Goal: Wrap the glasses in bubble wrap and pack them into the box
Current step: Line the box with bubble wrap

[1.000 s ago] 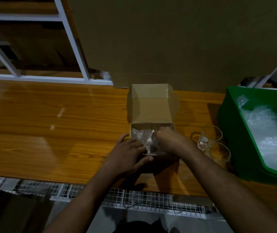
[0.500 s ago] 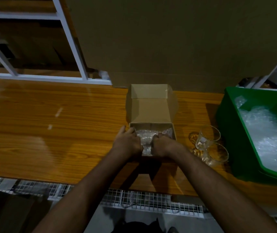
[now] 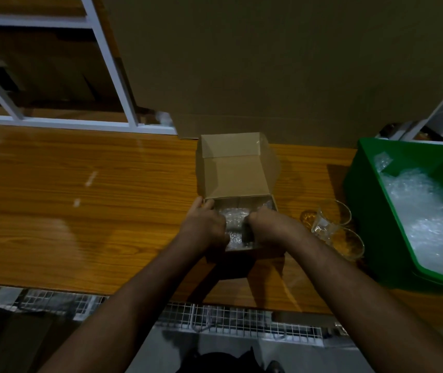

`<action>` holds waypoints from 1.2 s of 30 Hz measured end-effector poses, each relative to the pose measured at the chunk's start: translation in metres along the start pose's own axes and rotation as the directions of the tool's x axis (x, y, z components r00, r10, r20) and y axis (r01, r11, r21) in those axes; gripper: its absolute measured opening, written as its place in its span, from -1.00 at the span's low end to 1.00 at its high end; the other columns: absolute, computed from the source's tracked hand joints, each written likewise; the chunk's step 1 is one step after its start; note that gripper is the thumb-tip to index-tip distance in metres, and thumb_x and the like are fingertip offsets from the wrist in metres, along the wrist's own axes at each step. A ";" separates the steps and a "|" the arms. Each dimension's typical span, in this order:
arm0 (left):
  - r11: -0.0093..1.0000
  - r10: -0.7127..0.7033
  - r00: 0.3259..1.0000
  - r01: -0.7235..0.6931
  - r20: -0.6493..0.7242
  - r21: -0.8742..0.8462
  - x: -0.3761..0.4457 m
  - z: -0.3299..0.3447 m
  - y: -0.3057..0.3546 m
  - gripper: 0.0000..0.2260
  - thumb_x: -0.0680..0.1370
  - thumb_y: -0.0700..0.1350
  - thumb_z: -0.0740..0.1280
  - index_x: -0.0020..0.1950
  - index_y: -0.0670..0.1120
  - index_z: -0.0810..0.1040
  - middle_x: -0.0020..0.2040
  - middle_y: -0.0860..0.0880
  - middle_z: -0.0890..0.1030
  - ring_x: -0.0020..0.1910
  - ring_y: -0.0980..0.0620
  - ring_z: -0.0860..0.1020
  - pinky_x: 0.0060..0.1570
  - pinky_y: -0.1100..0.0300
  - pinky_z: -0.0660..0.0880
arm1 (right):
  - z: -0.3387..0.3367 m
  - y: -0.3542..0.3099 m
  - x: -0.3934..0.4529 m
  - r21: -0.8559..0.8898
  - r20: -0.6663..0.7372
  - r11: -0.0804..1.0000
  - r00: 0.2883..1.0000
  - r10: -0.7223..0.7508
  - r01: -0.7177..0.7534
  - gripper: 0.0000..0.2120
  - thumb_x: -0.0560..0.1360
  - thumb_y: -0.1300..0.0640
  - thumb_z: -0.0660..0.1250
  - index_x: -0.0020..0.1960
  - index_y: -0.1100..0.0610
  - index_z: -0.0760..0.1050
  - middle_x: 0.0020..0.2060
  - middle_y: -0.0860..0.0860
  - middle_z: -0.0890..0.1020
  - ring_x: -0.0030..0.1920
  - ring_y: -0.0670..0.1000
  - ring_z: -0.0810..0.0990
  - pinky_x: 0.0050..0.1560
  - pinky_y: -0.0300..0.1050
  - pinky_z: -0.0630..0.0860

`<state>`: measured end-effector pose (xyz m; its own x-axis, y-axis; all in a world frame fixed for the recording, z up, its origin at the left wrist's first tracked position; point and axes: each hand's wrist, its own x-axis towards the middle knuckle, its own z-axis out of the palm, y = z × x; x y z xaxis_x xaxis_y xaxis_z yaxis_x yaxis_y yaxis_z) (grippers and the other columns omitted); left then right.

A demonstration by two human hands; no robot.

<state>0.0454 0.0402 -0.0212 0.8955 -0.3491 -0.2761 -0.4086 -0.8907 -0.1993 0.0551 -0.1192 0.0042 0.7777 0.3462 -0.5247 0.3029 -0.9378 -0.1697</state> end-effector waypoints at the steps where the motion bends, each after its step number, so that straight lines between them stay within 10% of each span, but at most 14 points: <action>1: 1.000 0.014 0.998 -0.014 -0.056 -0.002 -0.001 -0.001 -0.001 -0.69 0.60 0.17 0.21 0.10 -0.02 0.58 0.16 -0.04 0.62 0.28 -0.05 0.40 0.31 -0.05 0.19 | -0.004 0.002 -0.004 -0.007 -0.048 1.000 0.999 0.020 -0.020 -0.78 0.56 0.18 0.37 0.20 0.09 0.61 0.12 0.06 0.63 0.00 -0.01 0.58 -0.11 -0.17 0.54; 7: 0.980 0.136 0.965 -0.164 -0.222 -0.112 0.004 -0.003 -0.005 -0.72 0.55 0.14 0.31 0.16 0.03 0.61 0.15 0.02 0.63 0.20 0.00 0.51 0.15 0.09 0.27 | -0.015 0.035 -0.019 0.150 -0.522 0.978 0.828 0.204 -0.147 -0.64 0.45 0.16 0.49 0.19 0.03 0.46 0.17 0.05 0.50 0.13 0.05 0.50 0.09 -0.02 0.55; 11: 0.970 0.219 0.972 -0.227 -0.084 -0.093 0.012 0.007 0.002 -0.77 0.56 0.08 0.36 0.19 0.10 0.58 0.20 0.09 0.61 0.22 0.05 0.55 0.17 0.10 0.29 | -0.009 0.035 -0.015 0.273 -0.235 0.903 0.888 0.396 -0.331 -0.18 0.34 0.05 0.61 0.43 0.08 0.20 0.36 0.14 0.34 0.26 0.17 0.46 0.18 0.10 0.54; 15: 0.973 0.216 0.970 -0.223 -0.107 -0.061 0.013 0.012 0.000 -0.62 0.54 0.16 0.36 0.33 0.10 0.53 0.29 0.06 0.56 0.24 0.03 0.55 0.19 0.13 0.33 | 0.005 0.036 -0.012 0.272 -0.238 0.900 0.883 0.406 -0.340 -0.26 0.38 0.13 0.58 0.37 0.16 0.20 0.14 0.15 0.54 0.03 0.14 0.55 -0.15 -0.03 0.44; 21: 0.984 0.162 0.987 -0.163 -0.025 -0.077 0.017 0.005 0.003 -0.58 0.52 0.15 0.40 0.34 0.08 0.48 0.29 0.00 0.51 0.21 -0.02 0.54 0.15 0.09 0.34 | 0.004 0.030 -0.012 0.247 -0.145 0.890 0.894 0.424 -0.382 -0.12 0.36 0.07 0.60 0.46 0.15 0.11 0.19 0.14 0.53 0.14 0.19 0.58 0.04 0.08 0.60; 36: 0.944 0.144 0.989 -0.145 -0.023 -0.297 0.027 0.001 0.022 -0.60 0.60 0.10 0.31 0.41 0.03 0.41 0.30 -0.09 0.49 0.23 -0.08 0.49 0.11 0.03 0.48 | -0.003 0.024 -0.011 0.218 -0.070 0.881 0.894 0.443 -0.420 -0.71 0.42 0.29 0.52 0.09 0.20 0.53 -0.06 0.11 0.60 -0.17 0.04 0.69 -0.24 -0.09 0.67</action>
<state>0.0606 0.0113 -0.0339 0.8308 -0.4805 -0.2808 -0.4626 -0.8768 0.1316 0.0554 -0.1455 0.0084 0.8680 -0.1041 -0.4856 -0.1793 -0.9775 -0.1110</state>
